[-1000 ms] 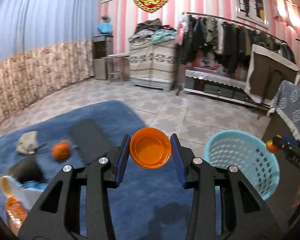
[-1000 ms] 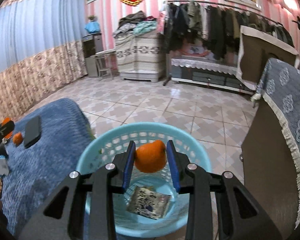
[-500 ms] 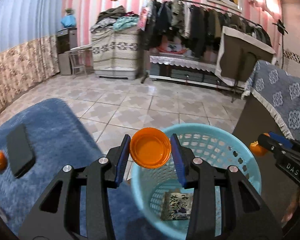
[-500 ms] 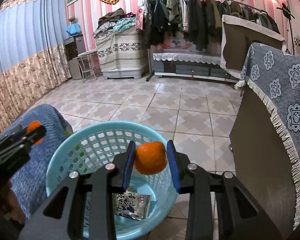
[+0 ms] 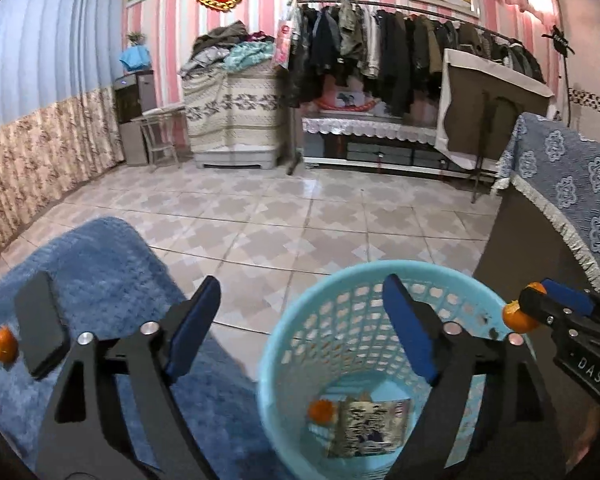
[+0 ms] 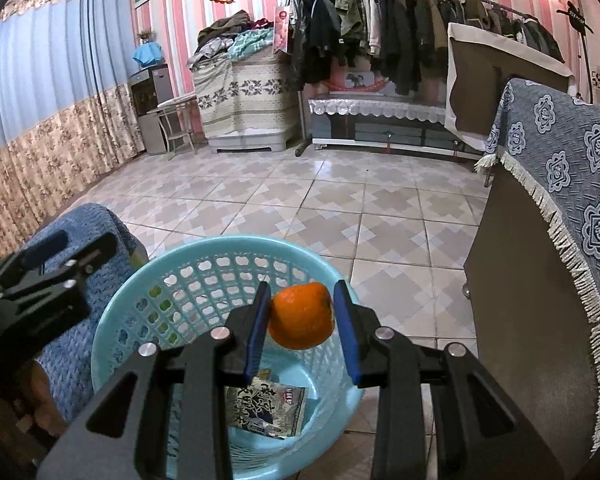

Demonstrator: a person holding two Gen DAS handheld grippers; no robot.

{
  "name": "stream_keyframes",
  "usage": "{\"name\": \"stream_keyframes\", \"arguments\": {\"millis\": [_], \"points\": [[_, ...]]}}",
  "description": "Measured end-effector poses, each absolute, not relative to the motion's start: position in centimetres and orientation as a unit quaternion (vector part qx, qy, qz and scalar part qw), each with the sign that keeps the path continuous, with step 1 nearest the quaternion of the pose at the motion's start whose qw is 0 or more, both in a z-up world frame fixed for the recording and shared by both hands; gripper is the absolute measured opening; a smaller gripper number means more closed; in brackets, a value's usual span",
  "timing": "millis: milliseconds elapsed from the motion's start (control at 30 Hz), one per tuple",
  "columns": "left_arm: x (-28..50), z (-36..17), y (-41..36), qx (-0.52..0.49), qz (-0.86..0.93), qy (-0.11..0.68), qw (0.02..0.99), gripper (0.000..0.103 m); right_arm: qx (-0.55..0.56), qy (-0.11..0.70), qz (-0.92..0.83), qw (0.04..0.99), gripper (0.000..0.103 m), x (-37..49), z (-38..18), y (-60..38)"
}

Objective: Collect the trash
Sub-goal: 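Carry the orange peel with the right tool over the wastebasket, then open the right tool to drop the orange peel into the wastebasket, then grasp the orange snack wrapper on the tray with the left tool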

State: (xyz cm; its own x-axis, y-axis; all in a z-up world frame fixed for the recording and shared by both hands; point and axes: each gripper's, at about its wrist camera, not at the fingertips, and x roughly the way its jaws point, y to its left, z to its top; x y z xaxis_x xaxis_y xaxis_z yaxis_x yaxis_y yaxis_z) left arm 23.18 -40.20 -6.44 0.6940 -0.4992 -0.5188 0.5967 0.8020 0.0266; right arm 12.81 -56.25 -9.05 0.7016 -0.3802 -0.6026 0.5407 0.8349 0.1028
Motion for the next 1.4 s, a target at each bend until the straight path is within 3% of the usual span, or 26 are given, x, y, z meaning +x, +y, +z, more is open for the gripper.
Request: {"name": "stream_keyframes", "arguments": {"millis": [233,400,467,533,633,733,900,1400], "points": [[23.7,-5.3,-36.4,0.083,-0.261,0.244,0.93,0.097,0.133,0.297,-0.24,0.915,0.033,13.8,-9.2,-55.3],[23.8,-4.9,-34.3,0.071,-0.241,0.244,0.937,0.097,0.133,0.298,-0.225,0.918,0.035,14.7,-9.5,-54.3],[23.9,-4.8,-33.4,0.069,-0.23,0.243,0.94,0.098,0.137,0.295,-0.22,0.92,0.043,14.8,-9.5,-53.9],[24.0,-4.8,-32.5,0.06,-0.225,0.248,0.94,0.098,0.132,0.286,-0.221,0.923,0.065,14.8,-9.2,-53.5],[24.2,-4.7,-31.0,0.045,-0.217,0.252,0.942,0.098,0.125,0.28,-0.23,0.924,0.071,14.7,-8.7,-53.0],[24.3,-4.5,-29.6,0.043,-0.21,0.254,0.943,0.098,0.119,0.278,-0.247,0.921,0.092,14.7,-8.5,-52.8],[23.6,-3.9,-26.6,0.037,-0.191,0.248,0.949,0.098,0.109,0.275,-0.26,0.919,0.098,15.0,-7.9,-51.7],[20.7,-3.9,-12.3,0.02,-0.102,0.264,0.959,0.098,0.071,0.278,-0.193,0.938,0.098,17.8,-7.4,-43.2]]}}
